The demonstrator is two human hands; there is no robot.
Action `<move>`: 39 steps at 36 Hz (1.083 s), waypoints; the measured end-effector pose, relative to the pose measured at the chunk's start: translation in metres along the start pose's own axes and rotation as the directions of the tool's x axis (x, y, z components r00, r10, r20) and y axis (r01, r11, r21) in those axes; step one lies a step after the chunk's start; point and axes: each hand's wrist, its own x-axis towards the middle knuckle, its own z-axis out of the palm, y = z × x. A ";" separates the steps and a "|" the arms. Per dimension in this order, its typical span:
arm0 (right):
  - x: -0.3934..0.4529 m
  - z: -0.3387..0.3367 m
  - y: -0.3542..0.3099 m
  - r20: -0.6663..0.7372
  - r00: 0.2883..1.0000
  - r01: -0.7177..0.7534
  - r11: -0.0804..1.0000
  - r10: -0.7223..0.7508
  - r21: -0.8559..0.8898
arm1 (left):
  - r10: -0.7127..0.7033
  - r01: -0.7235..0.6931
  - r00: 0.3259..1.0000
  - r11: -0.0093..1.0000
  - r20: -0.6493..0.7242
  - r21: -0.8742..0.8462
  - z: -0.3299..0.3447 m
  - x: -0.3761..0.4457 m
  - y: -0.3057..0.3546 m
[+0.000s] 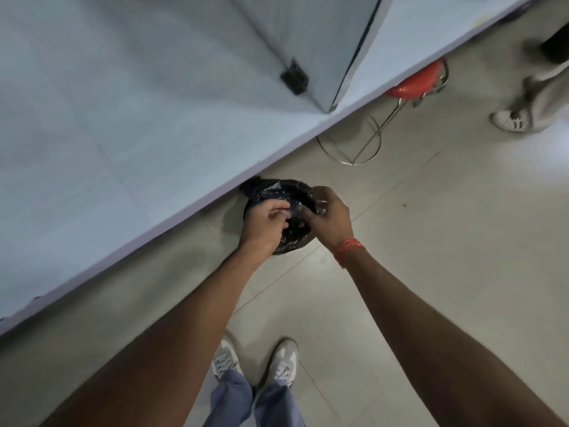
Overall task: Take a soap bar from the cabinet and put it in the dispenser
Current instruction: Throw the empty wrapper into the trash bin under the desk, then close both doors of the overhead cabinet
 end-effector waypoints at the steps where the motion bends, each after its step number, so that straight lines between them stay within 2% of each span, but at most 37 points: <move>1: -0.009 -0.015 -0.018 -0.008 1.000 0.022 0.999 -0.022 0.032 | 0.023 -0.023 1.000 1.000 -0.005 -0.006 -0.003 -0.013 0.020; 6: -0.061 -0.083 -0.125 -0.051 0.994 0.107 0.980 -0.100 0.168 | 0.172 -0.171 0.984 0.985 -0.047 0.019 -0.037 -0.084 0.123; 10: -0.104 -0.130 -0.224 -0.085 0.971 0.237 0.932 -0.222 0.273 | 0.318 -0.316 0.938 0.948 -0.137 0.038 -0.077 -0.146 0.209; 13: -0.136 -0.168 -0.304 -0.143 0.939 0.344 0.889 -0.314 0.303 | 0.443 -0.437 0.874 0.896 -0.198 0.077 -0.111 -0.196 0.278; 18: -0.198 -0.236 -0.423 -0.254 0.863 0.502 0.799 -0.437 0.331 | 0.622 -0.612 0.727 0.779 -0.291 0.135 -0.169 -0.296 0.379; 24: -0.269 -0.323 -0.540 -0.398 0.698 0.711 0.642 -0.595 0.288 | 0.809 -0.798 0.466 0.559 -0.358 0.224 -0.231 -0.407 0.492; 28: -0.308 -0.368 -0.584 -0.494 0.560 0.817 0.541 -0.665 0.198 | 0.859 -0.865 0.330 0.441 -0.392 0.240 -0.246 -0.464 0.541; 31: -0.324 -0.397 -0.603 -0.590 0.426 0.872 0.484 -0.685 0.068 | 0.886 -0.887 0.268 0.380 -0.379 0.263 -0.246 -0.489 0.559; 33: -0.325 -0.415 -0.609 -0.669 0.353 0.853 0.519 -0.653 -0.057 | 0.905 -0.889 0.245 0.353 -0.348 0.292 -0.243 -0.495 0.565; 34: -0.322 -0.425 -0.613 -0.693 0.342 0.810 0.573 -0.635 -0.125 | 0.914 -0.889 0.235 0.339 -0.331 0.307 -0.241 -0.496 0.568; 36: -0.312 -0.440 -0.617 -0.702 0.414 0.666 0.718 -0.580 -0.201 | 0.929 -0.884 0.220 0.319 -0.297 0.343 -0.237 -0.495 0.572; 37: -0.304 -0.447 -0.618 -0.685 0.482 0.618 0.766 -0.546 -0.176 | 0.934 -0.879 0.212 0.310 -0.286 0.361 -0.236 -0.494 0.575; 39: -0.291 -0.452 -0.617 -0.605 0.613 0.613 0.789 -0.509 -0.043 | 0.938 -0.871 0.205 0.306 -0.281 0.385 -0.235 -0.491 0.581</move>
